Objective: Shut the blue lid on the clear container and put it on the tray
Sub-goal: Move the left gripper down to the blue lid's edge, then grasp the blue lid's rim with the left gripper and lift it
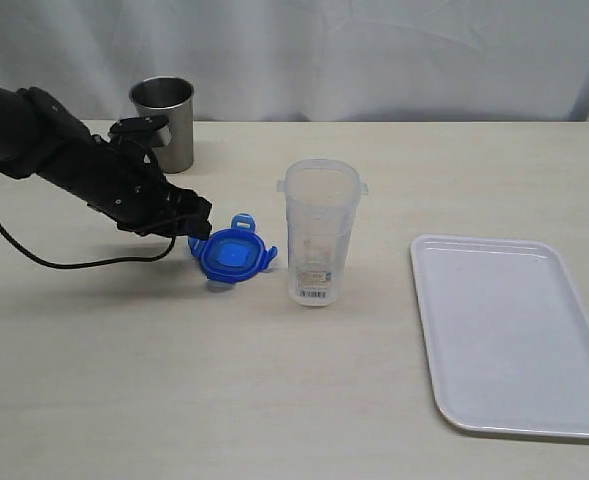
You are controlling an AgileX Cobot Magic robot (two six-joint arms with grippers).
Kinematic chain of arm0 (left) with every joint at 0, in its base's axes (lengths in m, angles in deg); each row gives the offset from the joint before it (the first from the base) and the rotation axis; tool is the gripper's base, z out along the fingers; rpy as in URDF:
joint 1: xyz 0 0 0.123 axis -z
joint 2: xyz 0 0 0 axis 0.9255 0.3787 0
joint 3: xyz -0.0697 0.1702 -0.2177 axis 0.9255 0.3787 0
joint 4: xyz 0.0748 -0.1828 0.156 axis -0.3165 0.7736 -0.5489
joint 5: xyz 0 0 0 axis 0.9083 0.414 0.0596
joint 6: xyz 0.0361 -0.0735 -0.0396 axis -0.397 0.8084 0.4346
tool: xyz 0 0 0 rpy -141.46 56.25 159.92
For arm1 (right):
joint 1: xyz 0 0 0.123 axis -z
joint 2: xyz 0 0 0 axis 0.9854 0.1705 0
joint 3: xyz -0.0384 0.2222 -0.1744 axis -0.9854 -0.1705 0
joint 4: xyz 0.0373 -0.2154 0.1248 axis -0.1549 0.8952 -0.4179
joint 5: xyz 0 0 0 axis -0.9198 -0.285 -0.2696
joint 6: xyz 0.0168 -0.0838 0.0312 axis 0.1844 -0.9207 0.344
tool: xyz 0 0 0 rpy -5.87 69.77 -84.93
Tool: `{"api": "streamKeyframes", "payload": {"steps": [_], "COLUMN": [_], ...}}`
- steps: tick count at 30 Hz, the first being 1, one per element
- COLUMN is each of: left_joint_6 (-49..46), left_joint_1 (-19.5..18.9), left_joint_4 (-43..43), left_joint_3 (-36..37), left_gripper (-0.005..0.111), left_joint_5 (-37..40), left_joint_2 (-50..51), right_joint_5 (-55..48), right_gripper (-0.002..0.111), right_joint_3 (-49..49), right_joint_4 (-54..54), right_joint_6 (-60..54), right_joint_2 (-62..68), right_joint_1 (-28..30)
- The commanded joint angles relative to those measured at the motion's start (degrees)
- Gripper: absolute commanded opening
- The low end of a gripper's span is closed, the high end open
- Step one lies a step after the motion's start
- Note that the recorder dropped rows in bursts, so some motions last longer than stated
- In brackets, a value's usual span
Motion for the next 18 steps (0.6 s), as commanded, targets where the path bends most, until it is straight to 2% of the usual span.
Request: {"api": "streamKeyframes", "payload": {"steps": [1, 6, 12, 18], "left_joint_6": [-1.8, -2.7, -10.6, -11.8], "left_joint_1": [0.1, 0.1, 0.1, 0.1], "left_joint_4": [0.5, 1.4, 9.0, 9.5], "left_joint_3": [-0.4, -0.4, -0.4, -0.4], "left_gripper": [0.06, 0.06, 0.06, 0.054], "left_joint_5": [-1.5, -3.0, -2.9, -4.5], "left_joint_2": [2.3, 2.9, 3.9, 5.3], "right_joint_5": [0.1, 0.1, 0.1, 0.1], "right_gripper": [0.004, 0.004, 0.004, 0.004], "right_joint_3": [-0.1, -0.1, -0.1, -0.1], "right_joint_4": [-0.1, -0.1, -0.1, -0.1], "right_joint_6": [0.2, 0.2, 0.2, 0.2], "right_joint_2": [-0.2, -0.2, -0.2, -0.2], "right_joint_1": [0.4, 0.4, 0.4, 0.4]}}
